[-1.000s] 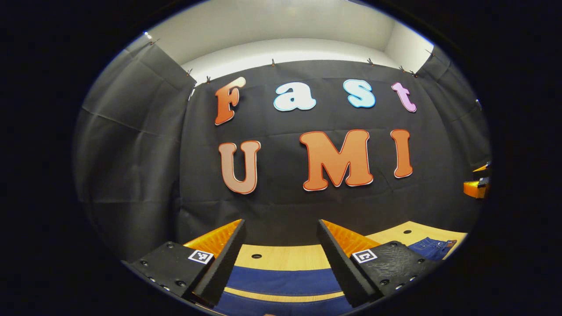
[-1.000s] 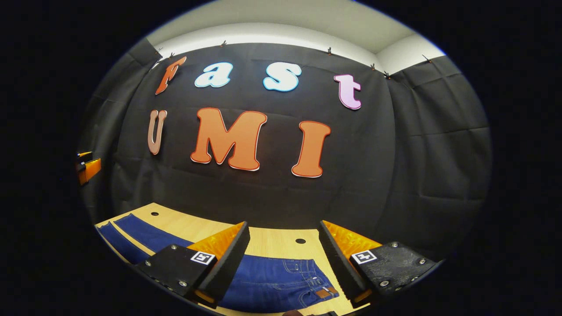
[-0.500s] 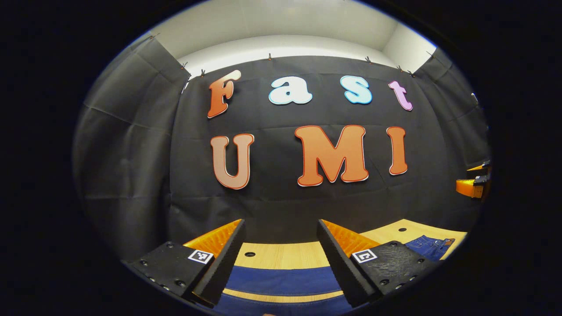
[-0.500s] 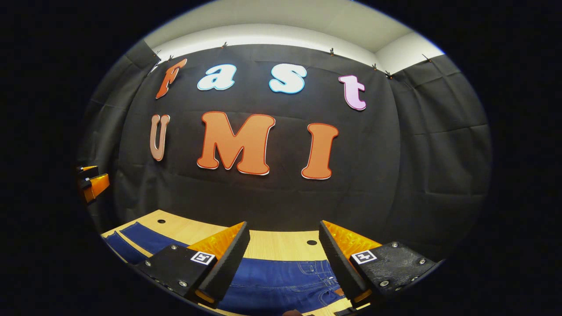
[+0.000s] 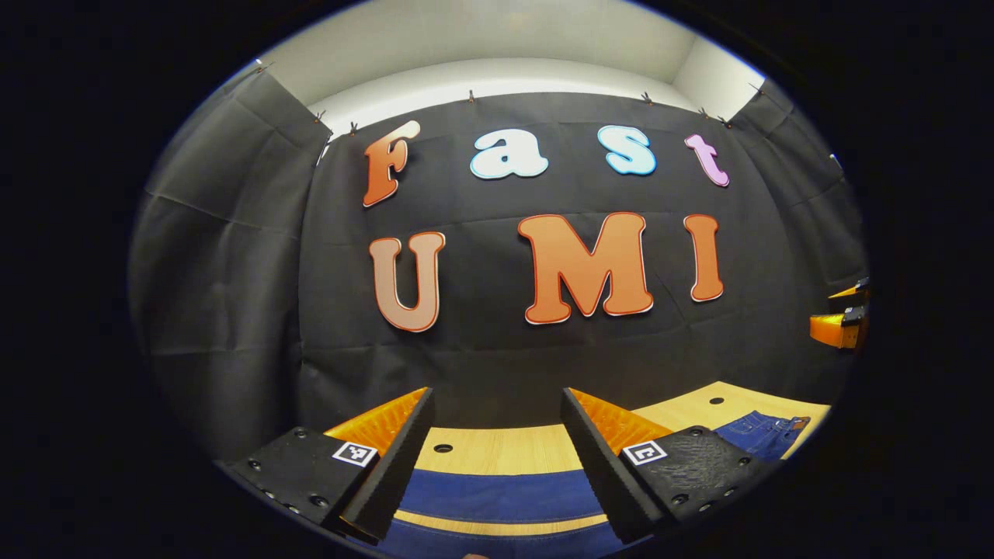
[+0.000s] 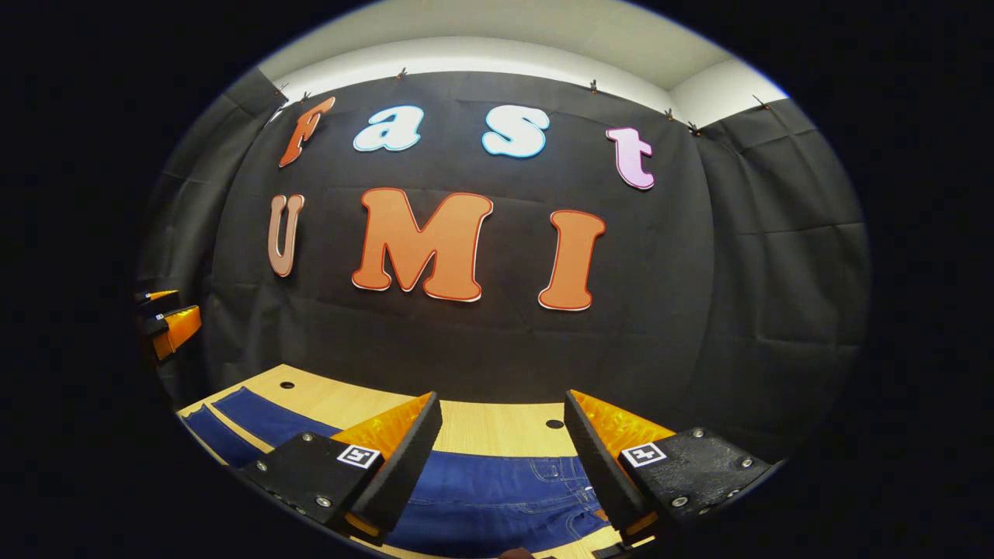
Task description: Grasp the waist and the cuffs of the jeans and fold them to make the two legs overlap; first hold the waist and fold one-third of the jeans toward the cuffs, then hold the cuffs and fold the remaining one-third in the same direction to finish folding.
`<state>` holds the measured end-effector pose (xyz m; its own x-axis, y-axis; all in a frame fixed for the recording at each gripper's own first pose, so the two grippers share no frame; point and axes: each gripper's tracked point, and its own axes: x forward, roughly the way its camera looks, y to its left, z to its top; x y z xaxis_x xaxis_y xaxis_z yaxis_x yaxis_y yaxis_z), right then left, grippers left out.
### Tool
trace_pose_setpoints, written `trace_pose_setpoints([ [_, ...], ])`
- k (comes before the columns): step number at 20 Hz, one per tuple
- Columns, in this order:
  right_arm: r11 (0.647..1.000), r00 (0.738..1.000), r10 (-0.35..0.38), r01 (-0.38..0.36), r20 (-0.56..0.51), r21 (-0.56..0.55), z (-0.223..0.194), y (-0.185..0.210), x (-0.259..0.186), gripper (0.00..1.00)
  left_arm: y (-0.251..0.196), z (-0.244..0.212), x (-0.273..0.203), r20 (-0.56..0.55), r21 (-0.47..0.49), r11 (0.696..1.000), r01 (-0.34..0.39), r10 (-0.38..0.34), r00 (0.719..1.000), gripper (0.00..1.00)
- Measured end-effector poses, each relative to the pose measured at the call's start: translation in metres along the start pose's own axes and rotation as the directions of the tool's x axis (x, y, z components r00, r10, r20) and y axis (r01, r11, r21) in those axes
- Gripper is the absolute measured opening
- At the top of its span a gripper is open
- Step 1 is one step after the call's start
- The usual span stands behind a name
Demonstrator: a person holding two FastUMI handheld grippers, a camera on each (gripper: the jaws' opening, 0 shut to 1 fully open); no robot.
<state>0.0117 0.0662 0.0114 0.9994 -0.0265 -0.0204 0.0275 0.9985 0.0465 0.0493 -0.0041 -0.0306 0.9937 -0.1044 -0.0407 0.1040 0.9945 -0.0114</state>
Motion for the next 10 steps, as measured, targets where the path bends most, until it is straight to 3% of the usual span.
trace_pose_setpoints([
  [6, 1.0, 0.999, -0.02, 0.019, -0.044, -0.021, -0.02, -0.017, 0.008, 0.97, 0.021, -0.024, 0.0, -0.057, -0.004, 0.999, -0.051, 0.05, 0.997, 0.99],
  [8, 0.999, 0.993, -0.044, 0.041, -0.112, -0.032, -0.042, -0.024, 0.014, 0.97, 0.032, -0.036, -0.003, -0.096, -0.017, 0.997, -0.075, 0.073, 0.993, 1.0],
  [10, 1.0, 0.984, -0.019, 0.017, -0.179, -0.012, -0.065, -0.019, 0.016, 0.98, 0.042, -0.049, -0.004, -0.136, -0.023, 0.995, -0.095, 0.091, 0.986, 0.99],
])
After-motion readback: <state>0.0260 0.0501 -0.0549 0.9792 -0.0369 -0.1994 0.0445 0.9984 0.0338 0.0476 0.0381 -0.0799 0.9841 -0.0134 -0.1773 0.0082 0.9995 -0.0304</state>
